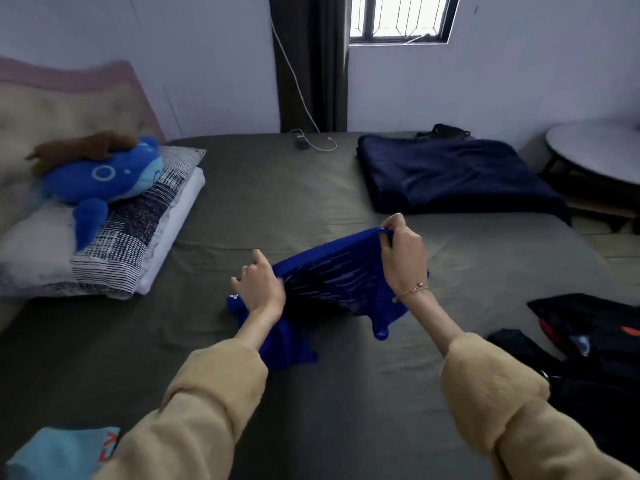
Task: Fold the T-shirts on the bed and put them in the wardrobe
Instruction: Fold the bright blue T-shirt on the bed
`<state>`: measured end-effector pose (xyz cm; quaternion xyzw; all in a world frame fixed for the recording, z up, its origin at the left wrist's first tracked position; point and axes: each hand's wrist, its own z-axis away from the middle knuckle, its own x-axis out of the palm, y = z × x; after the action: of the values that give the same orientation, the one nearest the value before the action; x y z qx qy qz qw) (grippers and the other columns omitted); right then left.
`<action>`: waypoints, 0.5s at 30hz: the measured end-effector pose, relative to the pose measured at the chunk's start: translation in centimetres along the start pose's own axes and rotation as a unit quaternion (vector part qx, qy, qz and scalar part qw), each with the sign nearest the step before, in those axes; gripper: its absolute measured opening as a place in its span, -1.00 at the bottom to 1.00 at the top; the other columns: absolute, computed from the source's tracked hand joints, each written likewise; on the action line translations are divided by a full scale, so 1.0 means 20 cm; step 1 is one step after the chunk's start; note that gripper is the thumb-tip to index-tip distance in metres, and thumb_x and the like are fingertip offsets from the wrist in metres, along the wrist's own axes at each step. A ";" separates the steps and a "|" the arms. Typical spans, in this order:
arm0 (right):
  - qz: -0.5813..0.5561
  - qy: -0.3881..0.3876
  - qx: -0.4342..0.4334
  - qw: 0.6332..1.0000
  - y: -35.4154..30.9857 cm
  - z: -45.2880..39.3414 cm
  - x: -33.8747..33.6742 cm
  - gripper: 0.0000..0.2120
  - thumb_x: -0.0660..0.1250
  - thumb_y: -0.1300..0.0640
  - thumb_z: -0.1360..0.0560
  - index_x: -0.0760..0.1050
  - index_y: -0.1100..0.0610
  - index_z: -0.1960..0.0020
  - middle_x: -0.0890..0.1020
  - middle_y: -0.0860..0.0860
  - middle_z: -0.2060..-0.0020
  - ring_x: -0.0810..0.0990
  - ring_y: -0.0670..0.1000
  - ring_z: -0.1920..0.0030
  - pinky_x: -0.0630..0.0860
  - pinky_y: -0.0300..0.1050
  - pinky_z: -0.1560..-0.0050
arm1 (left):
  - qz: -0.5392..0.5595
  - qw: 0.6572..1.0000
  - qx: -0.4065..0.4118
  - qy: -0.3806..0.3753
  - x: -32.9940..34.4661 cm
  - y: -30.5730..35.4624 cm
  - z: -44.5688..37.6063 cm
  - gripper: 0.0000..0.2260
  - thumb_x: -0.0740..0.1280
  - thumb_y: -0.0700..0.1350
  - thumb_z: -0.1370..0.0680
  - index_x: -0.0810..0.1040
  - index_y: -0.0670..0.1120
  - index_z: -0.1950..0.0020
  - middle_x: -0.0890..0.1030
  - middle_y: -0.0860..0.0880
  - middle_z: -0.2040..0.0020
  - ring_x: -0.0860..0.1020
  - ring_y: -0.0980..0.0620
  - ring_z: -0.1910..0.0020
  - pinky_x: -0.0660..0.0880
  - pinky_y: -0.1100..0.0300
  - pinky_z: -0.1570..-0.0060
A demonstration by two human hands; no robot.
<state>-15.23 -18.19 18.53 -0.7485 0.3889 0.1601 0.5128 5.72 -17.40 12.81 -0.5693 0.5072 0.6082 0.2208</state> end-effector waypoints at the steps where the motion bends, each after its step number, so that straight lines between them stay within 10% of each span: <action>1: -0.005 0.020 0.008 1.000 0.00 -0.01 -0.03 -0.94 0.18 0.27 -0.56 0.41 0.24 0.01 0.59 0.16 0.21 0.55 0.17 0.19 0.28 -0.12 0.27 | 0.003 1.000 -0.020 -0.001 -0.02 0.00 -0.01 -0.75 0.27 -0.27 -0.51 0.40 -0.17 -0.18 0.63 -0.16 -0.02 0.55 -0.16 -0.10 0.32 -0.08 -0.18; 8: 0.171 0.027 0.146 0.974 0.16 -0.01 -0.22 -0.80 0.20 0.05 -0.57 0.50 0.13 -0.10 0.50 0.14 -0.10 0.41 0.16 -0.19 0.33 0.04 -0.09 | 0.118 0.983 -0.137 0.009 -0.13 -0.11 -0.07 -0.80 0.17 -0.32 -0.52 0.53 -0.11 -0.02 0.57 -0.15 -0.13 0.50 -0.16 -0.13 0.35 -0.01 -0.18; 12: 0.140 -0.106 0.294 0.939 0.25 0.07 -0.20 -0.67 0.13 0.01 -0.61 0.52 0.20 -0.18 0.56 0.23 -0.13 0.54 0.23 -0.13 0.46 -0.02 0.00 | 0.278 0.940 -0.193 -0.033 -0.17 -0.06 -0.06 -0.66 0.05 -0.38 -0.50 0.59 -0.17 -0.03 0.56 -0.14 -0.12 0.52 -0.17 -0.10 0.42 0.12 0.00; 15: -0.024 -0.176 0.400 0.899 0.32 0.10 -0.15 -0.64 0.08 0.06 -0.63 0.46 0.32 -0.17 0.57 0.23 0.06 0.63 0.23 0.11 0.58 -0.07 0.23 | 0.202 0.961 -0.150 -0.116 -0.21 -0.08 -0.07 -0.75 0.09 -0.32 -0.51 0.55 -0.24 0.00 0.51 -0.21 -0.06 0.49 -0.22 -0.03 0.35 0.13 0.06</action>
<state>-21.66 -16.22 15.41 -0.4488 0.3060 0.1078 0.8327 8.71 -16.75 16.25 -0.4072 0.4857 0.7710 0.0625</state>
